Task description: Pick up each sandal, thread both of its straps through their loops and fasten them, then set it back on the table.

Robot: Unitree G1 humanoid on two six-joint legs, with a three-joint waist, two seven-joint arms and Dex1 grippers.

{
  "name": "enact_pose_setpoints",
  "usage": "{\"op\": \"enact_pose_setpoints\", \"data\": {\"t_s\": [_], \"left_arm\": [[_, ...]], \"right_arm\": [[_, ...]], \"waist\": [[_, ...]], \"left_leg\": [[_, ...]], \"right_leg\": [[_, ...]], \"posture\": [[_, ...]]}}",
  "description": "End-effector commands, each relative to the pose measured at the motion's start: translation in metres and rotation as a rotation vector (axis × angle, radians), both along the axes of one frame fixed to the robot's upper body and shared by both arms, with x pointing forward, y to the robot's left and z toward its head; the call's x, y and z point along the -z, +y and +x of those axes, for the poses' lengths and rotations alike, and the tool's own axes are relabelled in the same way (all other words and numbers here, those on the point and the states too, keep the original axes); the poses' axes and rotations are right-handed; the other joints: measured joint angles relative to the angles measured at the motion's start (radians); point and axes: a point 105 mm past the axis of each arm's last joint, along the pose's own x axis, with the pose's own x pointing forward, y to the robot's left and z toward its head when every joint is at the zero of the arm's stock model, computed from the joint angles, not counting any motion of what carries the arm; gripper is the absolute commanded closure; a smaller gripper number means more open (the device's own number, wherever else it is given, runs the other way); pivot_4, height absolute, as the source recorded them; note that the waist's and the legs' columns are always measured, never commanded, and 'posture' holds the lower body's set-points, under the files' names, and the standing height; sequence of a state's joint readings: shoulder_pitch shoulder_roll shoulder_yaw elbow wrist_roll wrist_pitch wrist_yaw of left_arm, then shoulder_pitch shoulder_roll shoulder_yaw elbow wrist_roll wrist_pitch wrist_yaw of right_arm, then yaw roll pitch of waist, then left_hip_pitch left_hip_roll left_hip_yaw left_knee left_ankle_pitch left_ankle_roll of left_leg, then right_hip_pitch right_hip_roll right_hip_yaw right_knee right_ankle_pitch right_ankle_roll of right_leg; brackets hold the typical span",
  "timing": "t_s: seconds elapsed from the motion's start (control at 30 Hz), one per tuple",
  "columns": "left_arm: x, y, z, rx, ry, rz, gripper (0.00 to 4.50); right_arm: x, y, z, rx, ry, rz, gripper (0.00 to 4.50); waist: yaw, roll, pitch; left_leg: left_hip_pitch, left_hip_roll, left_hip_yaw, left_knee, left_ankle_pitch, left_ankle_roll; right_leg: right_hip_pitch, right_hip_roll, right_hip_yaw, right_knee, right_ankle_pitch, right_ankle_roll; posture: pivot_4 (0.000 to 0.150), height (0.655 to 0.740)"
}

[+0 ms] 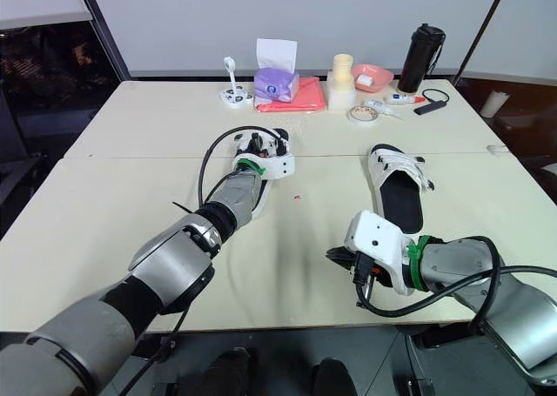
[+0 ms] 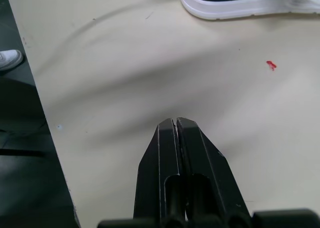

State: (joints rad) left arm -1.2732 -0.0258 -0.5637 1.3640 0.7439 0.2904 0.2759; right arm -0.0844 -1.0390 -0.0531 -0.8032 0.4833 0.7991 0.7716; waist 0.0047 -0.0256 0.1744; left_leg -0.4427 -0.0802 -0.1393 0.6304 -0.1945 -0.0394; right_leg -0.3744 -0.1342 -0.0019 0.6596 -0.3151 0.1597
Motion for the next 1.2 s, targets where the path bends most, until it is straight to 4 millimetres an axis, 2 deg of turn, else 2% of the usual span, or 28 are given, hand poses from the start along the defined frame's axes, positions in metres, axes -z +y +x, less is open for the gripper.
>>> {"op": "enact_pose_setpoints", "data": {"t_s": [0.03,0.23,0.33,0.53,0.67,0.8,1.0,1.2], "left_arm": [[-0.023,-0.008,0.002,-0.002,-0.051,-0.025,4.49],[-0.024,-0.004,0.002,-0.028,-0.060,-0.052,4.49],[-0.021,-0.003,0.002,-0.034,-0.053,-0.030,3.18],[-0.020,-0.004,0.001,-0.029,-0.048,-0.037,0.06],[-0.019,-0.008,0.002,0.005,-0.015,-0.100,0.02],[-0.007,-0.007,0.003,0.005,0.109,-0.239,0.02],[0.004,-0.003,0.003,0.011,0.262,-0.360,0.02],[0.022,-0.003,-0.013,0.077,0.508,-0.430,0.02]], "right_arm": [[-0.008,0.003,0.000,-0.016,-0.050,0.002,4.50],[-0.007,0.004,0.000,-0.015,-0.051,0.001,4.50],[-0.007,0.004,0.000,-0.014,-0.051,0.000,4.50],[-0.006,0.004,0.000,-0.012,-0.050,-0.003,4.50],[-0.006,0.004,0.000,-0.013,-0.049,-0.004,4.50],[-0.007,0.005,0.000,-0.021,-0.050,0.007,4.50],[-0.007,0.005,0.003,-0.036,-0.049,0.005,4.50],[-0.007,0.006,0.007,-0.059,-0.050,-0.002,4.50]], "waist": [[0.002,0.000,0.000],[0.005,0.000,0.000],[0.005,0.000,0.000],[0.006,0.000,0.000],[0.006,0.000,0.000],[0.006,0.000,0.000],[0.007,0.000,0.000],[0.004,0.003,-0.002]], "left_leg": [[0.000,0.000,0.000,0.000,0.000,0.000],[0.000,0.000,0.000,0.000,0.000,0.000],[0.000,0.000,0.000,0.000,0.000,0.000],[0.000,0.000,0.000,0.000,0.000,0.000],[0.000,0.000,0.000,0.000,0.000,0.000],[0.000,0.000,0.000,0.000,0.000,0.000],[0.000,0.000,0.000,0.001,0.000,0.000],[0.001,0.000,0.000,0.001,0.000,0.000]], "right_leg": [[0.000,0.000,0.000,0.000,0.000,0.000],[0.000,0.000,0.000,0.000,0.000,0.000],[0.000,0.000,0.000,0.000,0.000,0.000],[0.000,0.000,0.000,0.000,0.000,0.000],[0.000,0.000,0.000,0.000,0.000,0.000],[0.000,0.000,0.000,0.000,0.000,0.000],[0.001,0.000,0.000,0.000,0.000,0.000],[0.001,0.000,0.000,0.001,0.000,0.000]], "posture": [[0.150,0.7400],[0.150,0.7400],[0.150,0.7400],[0.150,0.7400],[0.150,0.7400],[0.150,0.7400],[0.150,0.7400],[0.150,0.7400]]}}
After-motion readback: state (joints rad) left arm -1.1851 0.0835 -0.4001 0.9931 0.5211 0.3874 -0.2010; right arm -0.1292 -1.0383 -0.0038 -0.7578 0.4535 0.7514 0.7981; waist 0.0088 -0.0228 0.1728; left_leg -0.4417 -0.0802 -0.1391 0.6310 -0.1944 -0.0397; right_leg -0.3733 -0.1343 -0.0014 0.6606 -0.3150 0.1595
